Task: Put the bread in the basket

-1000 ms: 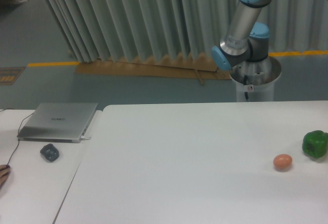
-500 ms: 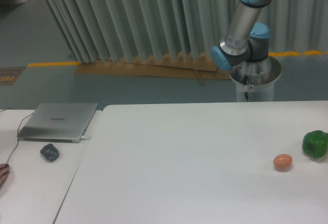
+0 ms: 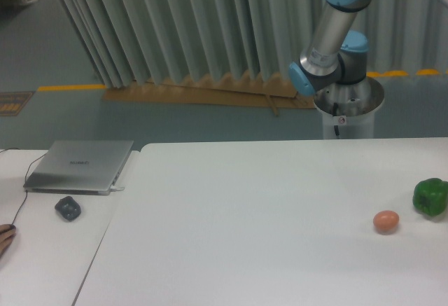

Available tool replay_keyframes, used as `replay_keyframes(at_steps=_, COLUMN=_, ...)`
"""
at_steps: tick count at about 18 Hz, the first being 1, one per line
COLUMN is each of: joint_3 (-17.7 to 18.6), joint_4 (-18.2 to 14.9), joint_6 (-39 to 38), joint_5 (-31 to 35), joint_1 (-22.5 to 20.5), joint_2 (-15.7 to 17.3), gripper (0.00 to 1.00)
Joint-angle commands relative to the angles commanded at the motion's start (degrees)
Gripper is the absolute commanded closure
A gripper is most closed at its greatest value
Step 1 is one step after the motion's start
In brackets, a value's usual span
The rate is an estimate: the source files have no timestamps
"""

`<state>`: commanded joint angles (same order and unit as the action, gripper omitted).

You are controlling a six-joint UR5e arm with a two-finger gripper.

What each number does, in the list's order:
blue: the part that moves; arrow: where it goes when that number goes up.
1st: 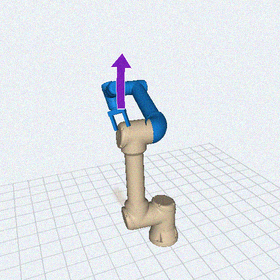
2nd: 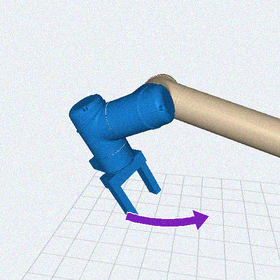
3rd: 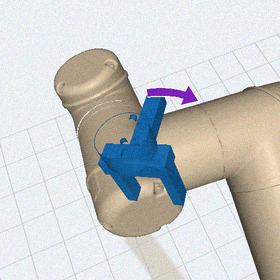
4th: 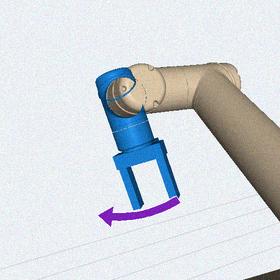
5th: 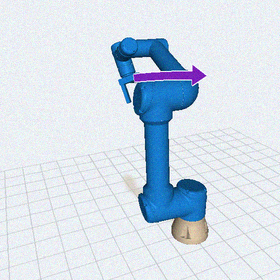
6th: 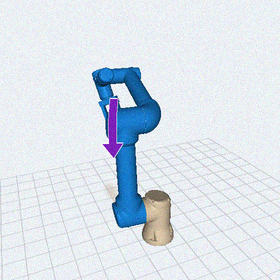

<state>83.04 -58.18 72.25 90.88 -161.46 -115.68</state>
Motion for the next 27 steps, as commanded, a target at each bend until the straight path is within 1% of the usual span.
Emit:
replay_keyframes(at_steps=1, joint_3=3.1, joint_4=0.0, joint_6=-0.1, joint_5=-0.1, joint_1=0.3, joint_2=2.9, gripper=0.0)
replay_keyframes(at_steps=2, joint_3=4.0, joint_4=0.0, joint_6=-0.1, joint_5=0.0, joint_1=0.4, joint_2=3.8, gripper=0.0)
replay_keyframes(at_steps=3, joint_3=3.7, joint_4=-0.1, joint_6=-0.2, joint_5=0.0, joint_1=0.4, joint_2=3.9, gripper=0.0)
replay_keyframes(at_steps=4, joint_3=3.2, joint_4=0.0, joint_6=-0.1, joint_5=-0.1, joint_1=0.3, joint_2=3.4, gripper=0.0)
replay_keyframes(at_steps=5, joint_3=1.9, joint_4=0.0, joint_6=0.1, joint_5=-0.2, joint_1=0.1, joint_2=2.8, gripper=0.0)
replay_keyframes(at_steps=8, joint_3=-2.7, joint_4=0.0, joint_6=0.3, joint_5=-0.4, joint_1=-1.7, joint_2=-0.5, gripper=0.0)
replay_keyframes(at_steps=10, joint_3=-3.6, joint_4=0.3, joint_6=2.3, joint_5=-0.3, joint_1=-2.2, joint_2=-2.6, gripper=0.0)
replay_keyframes(at_steps=11, joint_3=-3.7, joint_4=0.4, joint_6=5.4, joint_5=-0.4, joint_1=-3.7, joint_2=-3.8, gripper=0.0)
replay_keyframes(at_steps=14, joint_3=-3.4, joint_4=0.2, joint_6=5.8, joint_5=-0.4, joint_1=-3.9, joint_2=-3.1, gripper=0.0)
replay_keyframes(at_steps=16, joint_3=-1.2, joint_4=0.1, joint_6=5.4, joint_5=-0.3, joint_1=-3.3, joint_2=-1.3, gripper=0.0)
replay_keyframes(at_steps=17, joint_3=-0.7, joint_4=0.0, joint_6=5.4, joint_5=-0.4, joint_1=-3.3, joint_2=-0.3, gripper=0.0)
replay_keyframes(at_steps=18, joint_3=0.1, joint_4=-0.1, joint_6=5.5, joint_5=-0.5, joint_1=-3.3, joint_2=1.1, gripper=0.0)
replay_keyframes(at_steps=19, joint_3=0.1, joint_4=-0.1, joint_6=5.4, joint_5=-0.5, joint_1=-3.2, joint_2=1.1, gripper=0.0)
replay_keyframes(at_steps=21, joint_3=-0.9, joint_4=0.0, joint_6=5.5, joint_5=-0.4, joint_1=-3.3, joint_2=-0.4, gripper=0.0)
replay_keyframes(at_steps=23, joint_3=-1.6, joint_4=0.2, joint_6=5.5, joint_5=-0.4, joint_1=-3.6, joint_2=-1.2, gripper=0.0)
replay_keyframes(at_steps=24, joint_3=-1.9, joint_4=0.0, joint_6=5.5, joint_5=-0.5, joint_1=-3.7, joint_2=-1.1, gripper=0.0)
replay_keyframes(at_steps=26, joint_3=0.3, joint_4=0.0, joint_6=5.5, joint_5=-0.4, joint_1=-3.3, joint_2=0.0, gripper=0.0)
replay_keyframes(at_steps=27, joint_3=0.3, joint_4=0.1, joint_6=5.4, joint_5=-0.3, joint_1=-3.0, joint_2=0.0, gripper=0.0)
